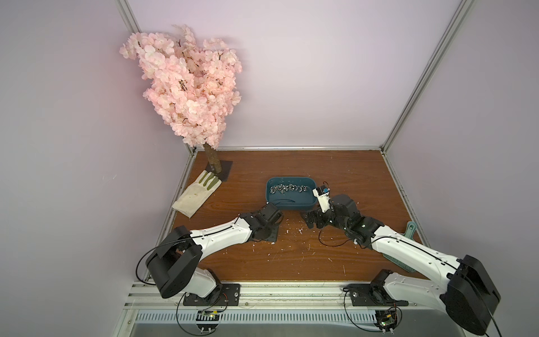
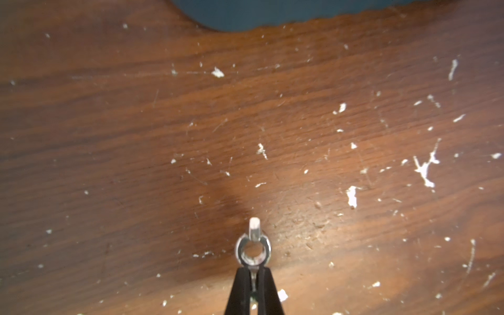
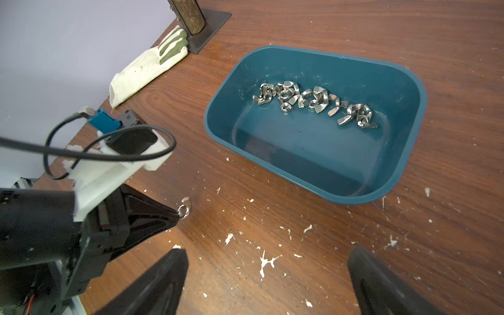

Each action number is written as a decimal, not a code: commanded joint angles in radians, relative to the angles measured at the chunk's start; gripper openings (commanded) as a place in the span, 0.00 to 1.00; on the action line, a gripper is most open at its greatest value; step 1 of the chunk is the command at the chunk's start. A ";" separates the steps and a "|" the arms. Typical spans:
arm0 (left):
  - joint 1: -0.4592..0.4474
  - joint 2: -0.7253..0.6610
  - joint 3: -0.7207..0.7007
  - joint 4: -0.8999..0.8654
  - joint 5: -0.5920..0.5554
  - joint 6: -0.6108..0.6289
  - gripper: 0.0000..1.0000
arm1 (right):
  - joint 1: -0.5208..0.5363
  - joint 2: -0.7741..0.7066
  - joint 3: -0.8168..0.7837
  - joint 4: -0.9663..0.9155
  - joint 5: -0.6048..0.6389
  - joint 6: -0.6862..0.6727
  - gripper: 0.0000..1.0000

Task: Take out the wing nut from the storage box
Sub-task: Place the wing nut at the center of the board, then pick up the wing nut from the storage box.

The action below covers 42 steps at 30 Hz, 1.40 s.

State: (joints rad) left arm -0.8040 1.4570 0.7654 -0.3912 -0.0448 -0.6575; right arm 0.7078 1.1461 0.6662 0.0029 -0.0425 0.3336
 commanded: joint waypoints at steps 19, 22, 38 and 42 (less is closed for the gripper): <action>-0.004 0.063 0.142 -0.082 -0.065 -0.004 0.44 | 0.005 0.007 0.047 -0.055 0.139 0.002 1.00; 0.019 0.060 0.205 -0.109 -0.074 0.004 0.51 | 0.003 0.020 0.067 -0.065 0.174 -0.008 1.00; 0.206 0.165 0.470 -0.123 -0.122 0.086 1.00 | -0.049 0.189 0.251 -0.076 0.188 -0.072 1.00; 0.209 0.235 0.544 -0.126 -0.145 0.155 1.00 | -0.073 0.219 0.283 -0.066 0.170 -0.082 1.00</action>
State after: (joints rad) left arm -0.6044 1.6585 1.2629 -0.4908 -0.1566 -0.5659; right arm 0.6487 1.3598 0.9070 -0.0753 0.1295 0.2764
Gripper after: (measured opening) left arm 0.998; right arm 0.995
